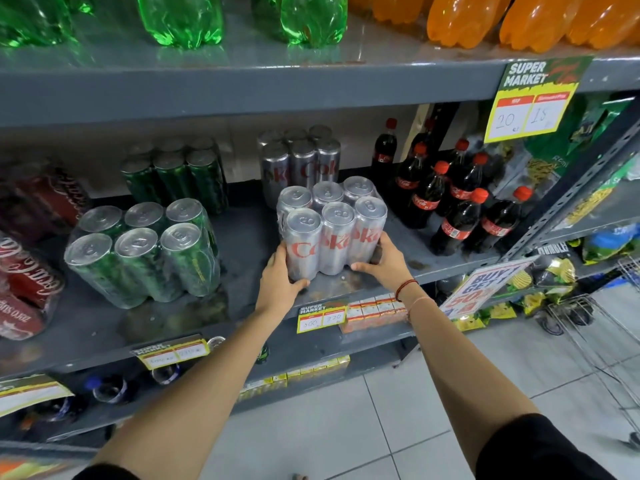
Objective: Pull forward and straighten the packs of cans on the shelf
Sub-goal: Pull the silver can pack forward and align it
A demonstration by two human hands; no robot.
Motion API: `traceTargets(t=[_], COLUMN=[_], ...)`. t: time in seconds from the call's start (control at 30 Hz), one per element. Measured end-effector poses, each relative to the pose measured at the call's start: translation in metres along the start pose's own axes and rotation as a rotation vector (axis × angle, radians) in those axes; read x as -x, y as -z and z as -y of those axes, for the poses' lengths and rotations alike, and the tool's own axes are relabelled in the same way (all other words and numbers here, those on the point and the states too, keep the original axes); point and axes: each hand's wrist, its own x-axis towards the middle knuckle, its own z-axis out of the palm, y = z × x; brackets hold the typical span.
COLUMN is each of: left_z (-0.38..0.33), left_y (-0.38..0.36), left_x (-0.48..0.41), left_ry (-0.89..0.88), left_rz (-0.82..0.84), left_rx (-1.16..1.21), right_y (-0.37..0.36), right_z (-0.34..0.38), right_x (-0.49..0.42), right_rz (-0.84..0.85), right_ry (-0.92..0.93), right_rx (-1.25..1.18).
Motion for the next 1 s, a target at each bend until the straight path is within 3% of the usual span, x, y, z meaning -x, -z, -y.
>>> traceTargets(t=[0.53, 1.0], left_z=[-0.004, -0.001], left_y=[-0.011, -0.011], left_x=[0.031, 0.034], left_ry=[-0.066, -0.077], left_rz=[-0.003, -0.033], left_rx=[-0.093, -0.103], right_y=[0.006, 0.006], right_z=[-0.018, -0.011], right_x=[0.039, 0.034], right_rz=[-0.113, -0.07], right_ry=[0.032, -0.002], right_rx=[0.046, 0.104])
